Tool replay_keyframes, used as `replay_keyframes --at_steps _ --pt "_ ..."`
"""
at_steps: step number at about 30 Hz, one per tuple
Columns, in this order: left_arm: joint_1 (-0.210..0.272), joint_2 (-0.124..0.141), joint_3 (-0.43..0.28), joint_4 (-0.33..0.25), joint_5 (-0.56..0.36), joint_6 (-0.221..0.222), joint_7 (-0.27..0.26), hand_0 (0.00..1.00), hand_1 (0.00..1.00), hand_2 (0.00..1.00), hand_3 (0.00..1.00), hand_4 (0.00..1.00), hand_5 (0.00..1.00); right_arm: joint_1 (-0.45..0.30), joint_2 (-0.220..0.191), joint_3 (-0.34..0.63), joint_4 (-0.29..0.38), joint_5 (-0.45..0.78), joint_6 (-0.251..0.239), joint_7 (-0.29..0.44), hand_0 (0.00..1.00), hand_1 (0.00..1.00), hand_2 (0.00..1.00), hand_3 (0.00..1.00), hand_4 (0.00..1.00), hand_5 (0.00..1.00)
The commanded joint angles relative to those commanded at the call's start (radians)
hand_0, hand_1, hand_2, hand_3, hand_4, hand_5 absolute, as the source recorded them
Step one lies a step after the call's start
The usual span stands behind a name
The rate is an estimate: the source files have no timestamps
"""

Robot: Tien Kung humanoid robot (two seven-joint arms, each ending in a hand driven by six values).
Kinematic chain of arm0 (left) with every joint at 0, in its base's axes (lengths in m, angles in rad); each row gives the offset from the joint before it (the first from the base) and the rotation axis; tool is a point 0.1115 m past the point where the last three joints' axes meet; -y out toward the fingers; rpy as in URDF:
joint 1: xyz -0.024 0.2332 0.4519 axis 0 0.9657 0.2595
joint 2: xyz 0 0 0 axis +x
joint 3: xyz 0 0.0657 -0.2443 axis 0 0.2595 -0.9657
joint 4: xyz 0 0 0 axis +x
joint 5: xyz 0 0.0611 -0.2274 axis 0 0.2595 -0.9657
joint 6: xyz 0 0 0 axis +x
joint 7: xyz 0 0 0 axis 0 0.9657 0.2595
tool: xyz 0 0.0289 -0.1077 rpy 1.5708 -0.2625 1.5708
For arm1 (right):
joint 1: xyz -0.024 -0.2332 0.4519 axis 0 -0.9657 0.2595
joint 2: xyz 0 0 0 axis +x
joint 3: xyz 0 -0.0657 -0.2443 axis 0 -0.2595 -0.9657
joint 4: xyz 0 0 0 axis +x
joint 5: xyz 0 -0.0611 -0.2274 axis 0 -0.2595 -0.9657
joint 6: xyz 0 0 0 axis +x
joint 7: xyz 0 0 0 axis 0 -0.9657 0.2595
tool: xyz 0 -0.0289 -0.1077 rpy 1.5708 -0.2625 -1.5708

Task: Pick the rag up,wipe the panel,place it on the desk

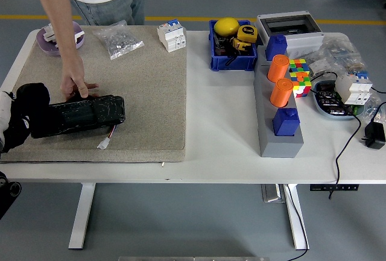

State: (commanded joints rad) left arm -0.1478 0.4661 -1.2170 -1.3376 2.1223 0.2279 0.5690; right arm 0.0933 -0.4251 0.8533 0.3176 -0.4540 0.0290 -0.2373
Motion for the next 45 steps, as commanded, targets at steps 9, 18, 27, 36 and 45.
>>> replay_keyframes --at_steps 9,18,27,36,45 --pt "-0.033 -0.028 0.048 -0.006 -0.013 -0.001 0.004 0.243 0.162 0.501 0.462 0.13 0.002 0.0 -0.001 -0.004 0.0 0.003 0.0 0.0 0.791 0.706 0.713 0.691 0.998 0.733" --pt "-0.085 -0.054 0.143 -0.033 -0.026 -0.007 0.013 0.245 0.163 0.501 0.462 0.13 0.002 0.001 -0.002 -0.003 -0.001 0.004 0.0 0.001 0.791 0.706 0.713 0.69 0.998 0.735" --pt "-0.134 -0.085 0.233 -0.052 -0.027 -0.015 0.024 0.245 0.162 0.5 0.461 0.129 0.002 0.002 -0.002 -0.004 0.0 0.005 0.002 0.002 0.791 0.706 0.713 0.691 0.998 0.735" --pt "-0.19 -0.106 0.339 -0.062 -0.037 -0.023 0.034 0.245 0.162 0.5 0.461 0.13 0.002 0.007 -0.005 -0.002 0.001 0.004 0.0 0.002 0.791 0.706 0.713 0.691 0.998 0.735" --pt "-0.219 -0.123 0.405 -0.08 -0.048 -0.026 0.041 0.244 0.163 0.5 0.461 0.13 0.002 0.009 -0.005 -0.002 0.0 0.005 0.001 0.002 0.791 0.706 0.712 0.692 0.998 0.735"
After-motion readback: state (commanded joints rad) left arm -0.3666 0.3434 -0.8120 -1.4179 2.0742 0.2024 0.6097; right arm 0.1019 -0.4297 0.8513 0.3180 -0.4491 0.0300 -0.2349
